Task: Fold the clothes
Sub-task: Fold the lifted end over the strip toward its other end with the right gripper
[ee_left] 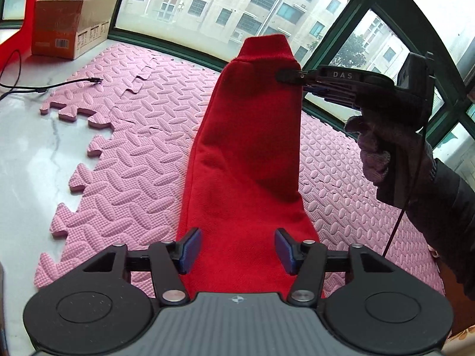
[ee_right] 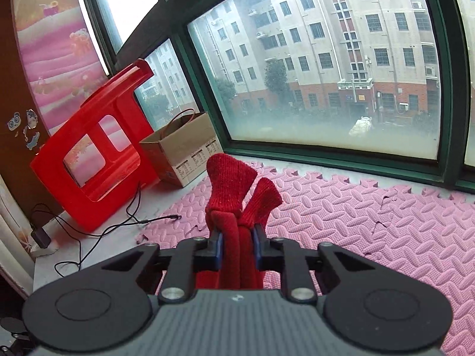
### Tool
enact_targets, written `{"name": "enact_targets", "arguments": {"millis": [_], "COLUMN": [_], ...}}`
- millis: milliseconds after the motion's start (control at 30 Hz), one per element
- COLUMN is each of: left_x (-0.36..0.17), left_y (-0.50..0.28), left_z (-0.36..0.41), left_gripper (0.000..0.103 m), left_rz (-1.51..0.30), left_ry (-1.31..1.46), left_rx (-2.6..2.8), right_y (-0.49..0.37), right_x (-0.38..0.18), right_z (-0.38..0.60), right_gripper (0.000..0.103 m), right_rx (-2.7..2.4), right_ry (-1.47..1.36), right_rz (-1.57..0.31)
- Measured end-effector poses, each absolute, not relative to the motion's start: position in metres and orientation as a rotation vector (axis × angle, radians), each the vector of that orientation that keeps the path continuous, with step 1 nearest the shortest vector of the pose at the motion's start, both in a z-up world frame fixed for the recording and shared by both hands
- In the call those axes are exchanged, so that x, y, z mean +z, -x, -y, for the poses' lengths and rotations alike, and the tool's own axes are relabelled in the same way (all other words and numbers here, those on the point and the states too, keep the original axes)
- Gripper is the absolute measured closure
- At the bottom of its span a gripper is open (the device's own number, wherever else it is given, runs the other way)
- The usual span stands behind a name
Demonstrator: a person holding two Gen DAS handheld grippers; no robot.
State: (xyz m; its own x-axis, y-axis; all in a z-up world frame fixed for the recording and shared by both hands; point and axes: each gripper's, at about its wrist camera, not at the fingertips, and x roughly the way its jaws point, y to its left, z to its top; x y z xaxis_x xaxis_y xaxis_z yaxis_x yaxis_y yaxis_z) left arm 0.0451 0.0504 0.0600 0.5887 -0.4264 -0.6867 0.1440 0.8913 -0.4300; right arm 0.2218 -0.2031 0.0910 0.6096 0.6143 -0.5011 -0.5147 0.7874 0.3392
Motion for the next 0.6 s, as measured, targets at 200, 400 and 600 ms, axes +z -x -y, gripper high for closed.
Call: {"name": "enact_targets", "arguments": {"millis": [200,400,600], "left_x": [0.041,0.029,0.051], "left_y": [-0.073,-0.087,-0.064], "left_z": [-0.051,-0.066,-0.093], "left_gripper": [0.058,0.063,0.062], "left_rz": [-0.923,-0.941,-0.865], "left_ry": [0.373,0.459,0.457], "left_rx": [-0.328,-0.314,-0.263], "right_y": [-0.191,-0.152,-0.094], "right_x": [0.112,0.131,0.144], "right_z": [0.205,0.206,0.205], "right_gripper": [0.085,0.086,0.086], "right_rx": [0.723,0.792,0.896], "right_ry": [-0.153,-0.149,-0.07], "right_rz": [-0.597,-0.553,-0.51]}}
